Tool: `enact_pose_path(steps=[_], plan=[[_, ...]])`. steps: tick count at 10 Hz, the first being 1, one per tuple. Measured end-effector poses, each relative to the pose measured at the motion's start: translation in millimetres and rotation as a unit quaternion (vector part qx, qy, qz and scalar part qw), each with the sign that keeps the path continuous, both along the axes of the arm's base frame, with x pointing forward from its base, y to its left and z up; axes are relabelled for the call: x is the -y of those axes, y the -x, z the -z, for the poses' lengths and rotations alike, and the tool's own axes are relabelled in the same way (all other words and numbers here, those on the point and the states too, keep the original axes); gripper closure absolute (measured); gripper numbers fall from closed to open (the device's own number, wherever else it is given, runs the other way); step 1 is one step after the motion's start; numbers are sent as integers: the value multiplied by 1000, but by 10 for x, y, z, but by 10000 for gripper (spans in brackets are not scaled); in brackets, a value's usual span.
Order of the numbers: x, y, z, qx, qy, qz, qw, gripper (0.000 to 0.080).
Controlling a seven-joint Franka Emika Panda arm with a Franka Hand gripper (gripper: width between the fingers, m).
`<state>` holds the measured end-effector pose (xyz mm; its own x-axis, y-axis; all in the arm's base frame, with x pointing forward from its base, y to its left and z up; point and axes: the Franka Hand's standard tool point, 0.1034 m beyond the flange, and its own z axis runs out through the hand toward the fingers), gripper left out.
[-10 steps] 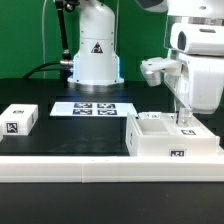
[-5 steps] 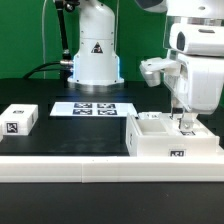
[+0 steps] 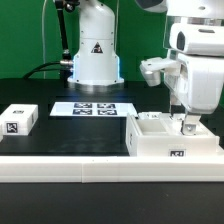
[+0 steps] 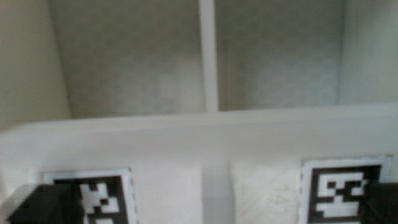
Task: Assemble cabinet
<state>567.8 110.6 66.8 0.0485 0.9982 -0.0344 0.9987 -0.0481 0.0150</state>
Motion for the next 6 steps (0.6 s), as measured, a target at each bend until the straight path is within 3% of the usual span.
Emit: enact_pose_path(steps=[3,6], plan=[[-16,435,-218,9,4,-9,1000,2],[13,1030,-193,2,6,-2,1000,2]])
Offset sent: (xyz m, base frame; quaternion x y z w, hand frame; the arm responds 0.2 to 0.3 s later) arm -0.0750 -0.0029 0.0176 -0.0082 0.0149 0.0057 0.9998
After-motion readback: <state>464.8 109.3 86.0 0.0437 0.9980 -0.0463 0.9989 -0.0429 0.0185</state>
